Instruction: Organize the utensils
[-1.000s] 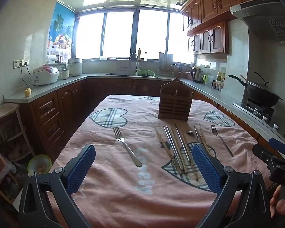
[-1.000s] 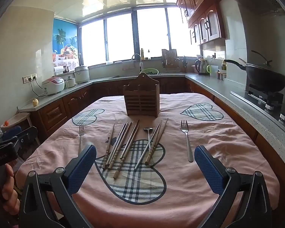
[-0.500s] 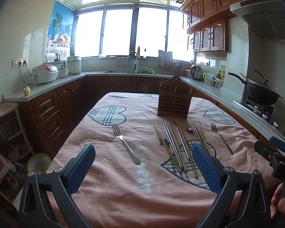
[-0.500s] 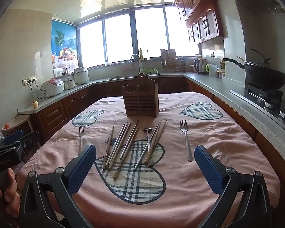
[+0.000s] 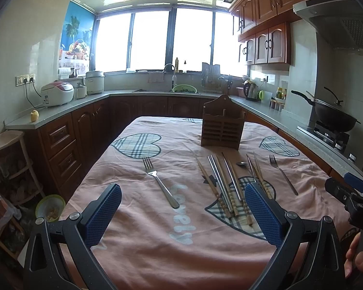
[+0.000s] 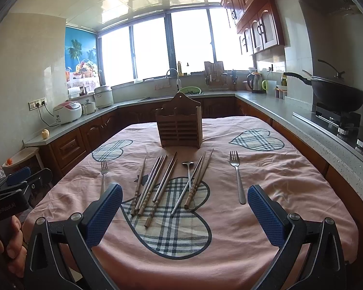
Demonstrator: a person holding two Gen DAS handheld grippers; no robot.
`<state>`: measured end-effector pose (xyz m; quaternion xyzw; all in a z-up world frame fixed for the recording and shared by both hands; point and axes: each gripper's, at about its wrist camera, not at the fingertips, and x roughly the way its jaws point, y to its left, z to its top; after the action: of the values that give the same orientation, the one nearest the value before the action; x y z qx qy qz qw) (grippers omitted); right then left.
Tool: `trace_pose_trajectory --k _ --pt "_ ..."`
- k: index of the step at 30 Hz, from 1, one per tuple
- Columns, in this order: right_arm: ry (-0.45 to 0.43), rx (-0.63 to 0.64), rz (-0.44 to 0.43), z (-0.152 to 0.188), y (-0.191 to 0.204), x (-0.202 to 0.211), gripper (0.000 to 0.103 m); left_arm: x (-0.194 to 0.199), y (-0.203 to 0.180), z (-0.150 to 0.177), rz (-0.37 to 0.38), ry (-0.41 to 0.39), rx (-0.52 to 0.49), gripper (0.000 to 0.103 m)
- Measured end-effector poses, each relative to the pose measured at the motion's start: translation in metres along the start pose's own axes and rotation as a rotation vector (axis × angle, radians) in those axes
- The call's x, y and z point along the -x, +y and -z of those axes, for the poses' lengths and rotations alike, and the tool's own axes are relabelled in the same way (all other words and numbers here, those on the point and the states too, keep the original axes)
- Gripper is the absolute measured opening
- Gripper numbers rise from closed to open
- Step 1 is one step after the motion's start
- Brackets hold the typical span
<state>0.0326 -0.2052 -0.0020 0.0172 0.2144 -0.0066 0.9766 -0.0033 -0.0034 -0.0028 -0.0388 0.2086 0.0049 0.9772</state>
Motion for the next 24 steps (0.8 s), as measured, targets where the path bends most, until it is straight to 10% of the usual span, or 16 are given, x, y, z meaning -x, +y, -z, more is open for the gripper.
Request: trace_pose_trajectory --k 24 --pt "-0.008 0.002 -0.014 -0.0017 0.0016 0.0018 0.103 -0.0013 0.0006 0.0005 0.000 0.007 0.005 0.102"
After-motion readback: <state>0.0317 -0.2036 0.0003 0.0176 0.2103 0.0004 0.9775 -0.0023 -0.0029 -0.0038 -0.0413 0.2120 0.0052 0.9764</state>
